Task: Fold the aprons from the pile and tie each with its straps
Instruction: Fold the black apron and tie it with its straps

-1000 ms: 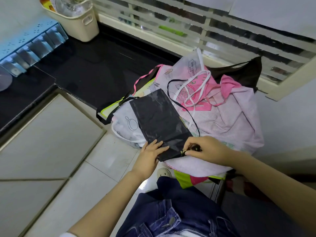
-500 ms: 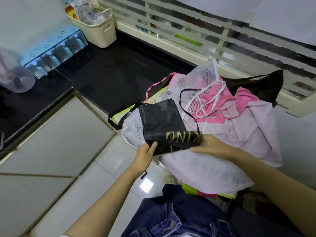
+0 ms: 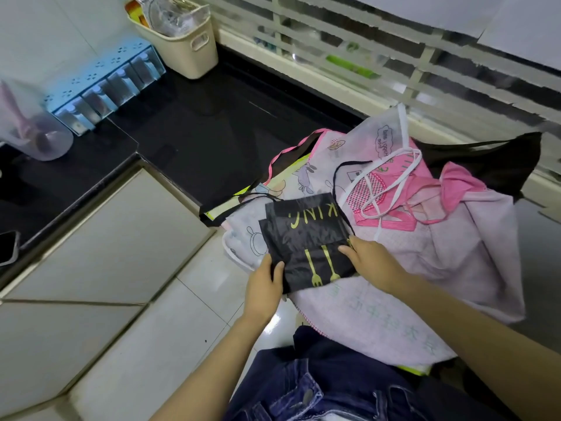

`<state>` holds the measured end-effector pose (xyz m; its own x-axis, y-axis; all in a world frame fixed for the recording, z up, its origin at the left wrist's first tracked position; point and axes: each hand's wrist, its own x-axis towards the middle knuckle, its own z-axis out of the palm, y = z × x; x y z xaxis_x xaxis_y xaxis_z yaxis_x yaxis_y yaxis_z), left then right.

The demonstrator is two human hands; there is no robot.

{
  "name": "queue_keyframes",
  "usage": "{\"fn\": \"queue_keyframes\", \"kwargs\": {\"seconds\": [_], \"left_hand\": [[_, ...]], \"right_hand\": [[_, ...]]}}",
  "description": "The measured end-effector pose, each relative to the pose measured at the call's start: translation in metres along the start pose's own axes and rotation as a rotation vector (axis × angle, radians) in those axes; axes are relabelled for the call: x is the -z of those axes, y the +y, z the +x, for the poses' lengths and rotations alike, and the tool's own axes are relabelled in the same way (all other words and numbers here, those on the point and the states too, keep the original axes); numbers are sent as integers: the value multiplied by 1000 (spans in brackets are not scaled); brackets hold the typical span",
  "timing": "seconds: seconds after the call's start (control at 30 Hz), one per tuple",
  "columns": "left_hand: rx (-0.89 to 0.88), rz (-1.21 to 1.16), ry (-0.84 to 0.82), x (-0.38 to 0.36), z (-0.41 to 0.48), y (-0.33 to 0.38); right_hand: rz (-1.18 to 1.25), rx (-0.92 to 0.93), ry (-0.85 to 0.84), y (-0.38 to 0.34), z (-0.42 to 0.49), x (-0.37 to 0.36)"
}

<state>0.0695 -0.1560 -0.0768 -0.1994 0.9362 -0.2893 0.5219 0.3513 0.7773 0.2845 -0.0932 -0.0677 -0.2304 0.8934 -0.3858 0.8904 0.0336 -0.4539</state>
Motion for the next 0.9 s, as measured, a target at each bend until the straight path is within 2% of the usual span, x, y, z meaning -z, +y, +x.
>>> {"fn": "queue_keyframes", "kwargs": {"seconds": [0.1, 0.17, 0.23, 0.33, 0.43, 0.5, 0.63, 0.9], "left_hand": [[44, 34, -124, -14, -3, -6], [71, 45, -170, -19, -3, -6], [42, 68, -155, -20, -3, -6], [-57, 176, -90, -16, -4, 1], [-90, 255, 10, -14, 2, 9], [-67, 270, -1, -16, 10, 11], [32, 204, -66, -20, 24, 8], [110, 172, -142, -16, 30, 13]], "right_hand": [[-88, -47, -77, 15, -6, -5], [-25, -95, -208, 24, -9, -9], [120, -100, -268, 28, -11, -9], [280, -100, -158, 22, -13, -1], [271, -75, -7, 18, -8, 1], [252, -101, 37, 15, -3, -2], [197, -195, 49, 15, 7, -14], [152, -277, 43, 6, 22, -15]]}}
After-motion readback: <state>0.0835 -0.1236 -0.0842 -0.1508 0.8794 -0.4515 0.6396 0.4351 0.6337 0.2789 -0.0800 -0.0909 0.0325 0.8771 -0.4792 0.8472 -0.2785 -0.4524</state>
